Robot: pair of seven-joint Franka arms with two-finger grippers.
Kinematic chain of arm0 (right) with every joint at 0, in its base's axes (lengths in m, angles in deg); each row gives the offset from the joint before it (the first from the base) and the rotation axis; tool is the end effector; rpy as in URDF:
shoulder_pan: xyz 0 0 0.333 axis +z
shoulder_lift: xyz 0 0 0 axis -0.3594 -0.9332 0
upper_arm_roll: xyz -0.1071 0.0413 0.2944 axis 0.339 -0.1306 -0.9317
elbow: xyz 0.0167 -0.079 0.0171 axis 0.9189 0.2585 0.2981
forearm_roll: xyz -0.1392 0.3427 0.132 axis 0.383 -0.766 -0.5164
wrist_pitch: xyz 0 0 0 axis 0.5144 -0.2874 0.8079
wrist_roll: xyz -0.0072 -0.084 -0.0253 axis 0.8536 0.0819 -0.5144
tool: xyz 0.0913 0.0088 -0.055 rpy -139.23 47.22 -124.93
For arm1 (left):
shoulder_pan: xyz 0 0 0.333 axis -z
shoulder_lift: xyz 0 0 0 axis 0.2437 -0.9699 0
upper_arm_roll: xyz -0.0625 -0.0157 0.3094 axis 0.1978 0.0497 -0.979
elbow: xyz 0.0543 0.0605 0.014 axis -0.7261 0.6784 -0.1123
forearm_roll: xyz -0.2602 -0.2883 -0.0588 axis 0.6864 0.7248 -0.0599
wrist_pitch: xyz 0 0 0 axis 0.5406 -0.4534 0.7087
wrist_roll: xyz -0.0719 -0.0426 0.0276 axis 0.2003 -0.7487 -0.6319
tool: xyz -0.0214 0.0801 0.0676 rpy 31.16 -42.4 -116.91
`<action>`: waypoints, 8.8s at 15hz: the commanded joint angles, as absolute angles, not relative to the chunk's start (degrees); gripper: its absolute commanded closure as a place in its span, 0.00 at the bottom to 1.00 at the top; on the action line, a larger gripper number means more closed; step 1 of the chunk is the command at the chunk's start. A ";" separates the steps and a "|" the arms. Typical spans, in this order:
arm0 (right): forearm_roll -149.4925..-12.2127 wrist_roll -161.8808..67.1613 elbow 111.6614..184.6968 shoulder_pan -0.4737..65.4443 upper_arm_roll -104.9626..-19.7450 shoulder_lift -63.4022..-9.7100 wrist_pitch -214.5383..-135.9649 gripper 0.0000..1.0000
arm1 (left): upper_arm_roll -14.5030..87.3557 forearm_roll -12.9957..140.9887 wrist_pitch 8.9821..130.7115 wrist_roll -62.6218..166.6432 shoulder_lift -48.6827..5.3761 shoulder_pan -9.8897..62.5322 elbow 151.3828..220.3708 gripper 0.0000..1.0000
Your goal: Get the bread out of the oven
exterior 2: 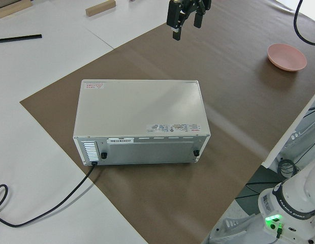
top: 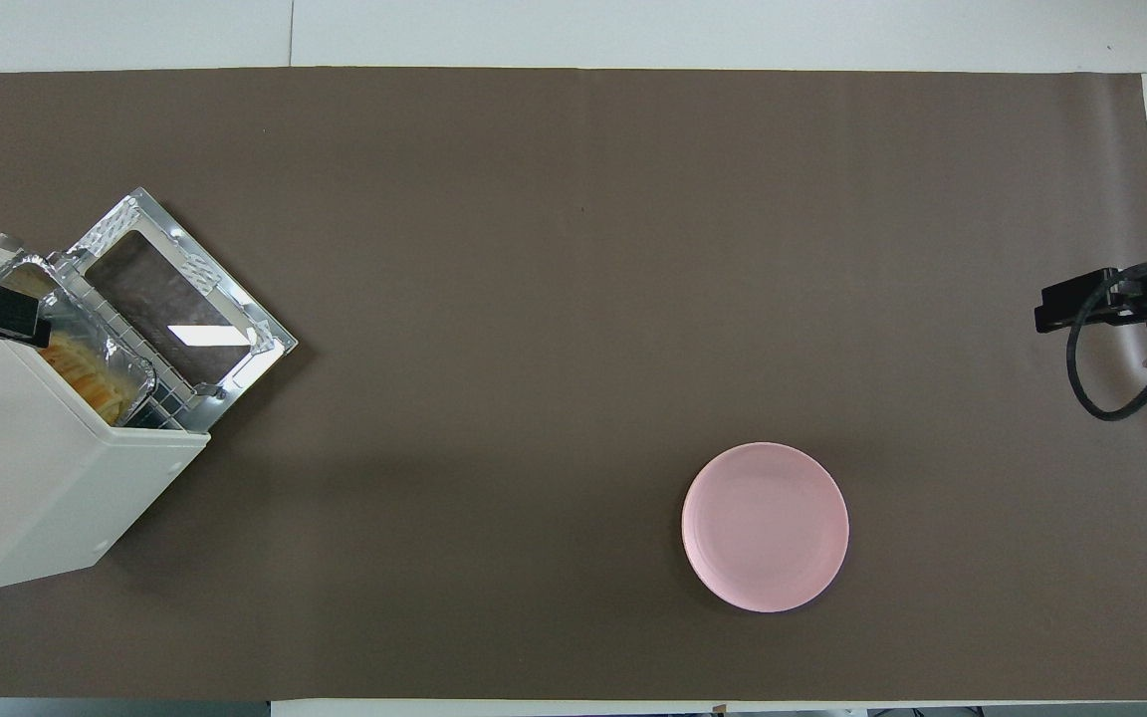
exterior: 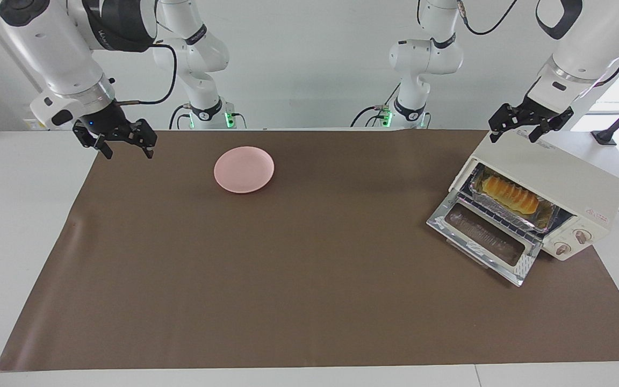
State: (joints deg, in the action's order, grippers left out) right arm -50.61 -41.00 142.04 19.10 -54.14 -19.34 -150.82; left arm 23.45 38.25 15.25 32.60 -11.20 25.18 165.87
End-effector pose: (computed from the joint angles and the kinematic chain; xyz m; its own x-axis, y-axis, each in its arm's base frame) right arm 0.5441 -0.0277 0.5869 0.9988 -0.0219 -0.0448 -0.0223 -0.9997 -0.0080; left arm 0.5398 -0.0091 0.6273 0.9924 -0.0879 -0.0863 -0.0883 -0.9961 -0.0013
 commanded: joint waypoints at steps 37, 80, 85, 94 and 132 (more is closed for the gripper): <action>-50.00 -42.09 142.07 18.86 -54.27 -18.75 -150.11 0.00 | 21.89 27.61 36.93 70.58 -28.91 27.38 173.36 0.00; -50.00 -42.09 142.07 18.86 -54.27 -18.75 -150.03 0.00 | 23.29 43.69 49.68 63.20 -33.03 51.01 168.98 1.00; -50.00 -42.09 142.07 18.86 -54.27 -18.75 -150.11 0.00 | 23.64 44.04 51.25 63.20 -36.72 55.14 168.44 1.00; -50.00 -42.09 142.07 18.86 -54.27 -18.75 -150.11 0.00 | 23.64 47.21 51.95 66.70 -39.28 65.08 167.64 1.00; -51.05 0.52 141.10 46.37 -61.74 -44.14 -181.46 0.00 | 26.96 38.77 17.69 45.54 -8.16 22.91 174.07 0.00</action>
State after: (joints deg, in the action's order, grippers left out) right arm -50.93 -3.89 141.61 45.63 -62.05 -40.08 -177.32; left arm 23.35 39.76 17.64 46.75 -8.26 27.06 173.34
